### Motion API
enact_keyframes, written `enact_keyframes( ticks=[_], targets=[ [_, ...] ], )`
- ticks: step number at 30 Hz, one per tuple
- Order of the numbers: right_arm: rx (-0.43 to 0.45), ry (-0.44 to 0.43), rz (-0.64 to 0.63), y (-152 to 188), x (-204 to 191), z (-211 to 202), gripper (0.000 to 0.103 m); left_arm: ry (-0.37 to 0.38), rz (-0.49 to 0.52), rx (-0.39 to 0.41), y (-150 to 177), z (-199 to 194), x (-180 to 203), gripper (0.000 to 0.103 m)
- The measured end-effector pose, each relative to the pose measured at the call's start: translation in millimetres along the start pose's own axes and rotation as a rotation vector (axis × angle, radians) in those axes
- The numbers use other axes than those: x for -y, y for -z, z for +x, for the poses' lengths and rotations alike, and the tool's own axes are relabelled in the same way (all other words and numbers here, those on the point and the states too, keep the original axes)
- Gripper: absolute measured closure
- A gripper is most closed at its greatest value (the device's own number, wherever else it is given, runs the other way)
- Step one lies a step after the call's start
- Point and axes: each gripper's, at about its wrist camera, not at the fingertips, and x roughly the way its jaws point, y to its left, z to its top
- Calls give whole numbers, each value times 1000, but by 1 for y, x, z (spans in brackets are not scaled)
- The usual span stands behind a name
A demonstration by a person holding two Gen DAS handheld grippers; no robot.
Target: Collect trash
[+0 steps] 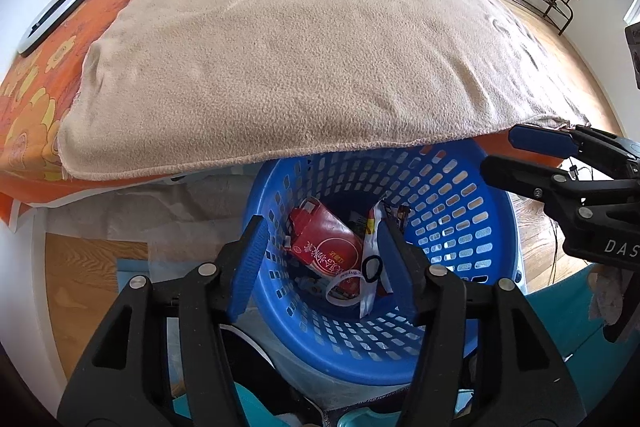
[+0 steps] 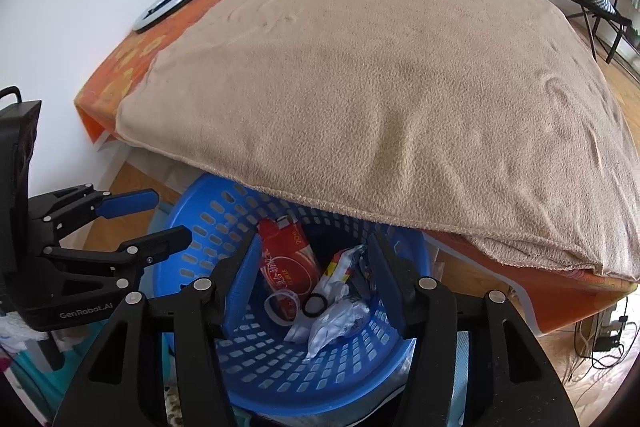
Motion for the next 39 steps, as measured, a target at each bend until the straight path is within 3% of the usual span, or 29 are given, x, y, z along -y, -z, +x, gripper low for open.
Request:
enact_keyframes(
  ticks=[4, 18, 20, 24, 27, 30, 34, 39],
  targets=[
    [21, 20, -1, -5, 0, -7, 42, -9, -9, 24, -5, -9, 1, 44],
    [151, 40, 26, -31, 3, -50, 38, -3, -27, 218, -50, -71, 4, 44],
    [176, 50, 21, -37, 3, -58, 38, 6, -25, 251, -60, -81, 6, 37],
    [227, 76, 18, -48, 7, -75, 33, 13, -28, 328, -78, -103, 8, 34],
    [272, 87, 25, -56, 14, -87, 27, 31, -33, 365, -91, -117, 7, 19],
    [302, 89, 39, -65, 21, -95, 26, 31, -32, 399, -102, -127, 9, 18],
    [333, 82, 55, -78, 30, -102, 26, 32, -24, 444, -115, -137, 11, 7],
    [367, 69, 68, -92, 38, -107, 24, 35, -16, 468, -135, -142, 13, 5]
  ],
)
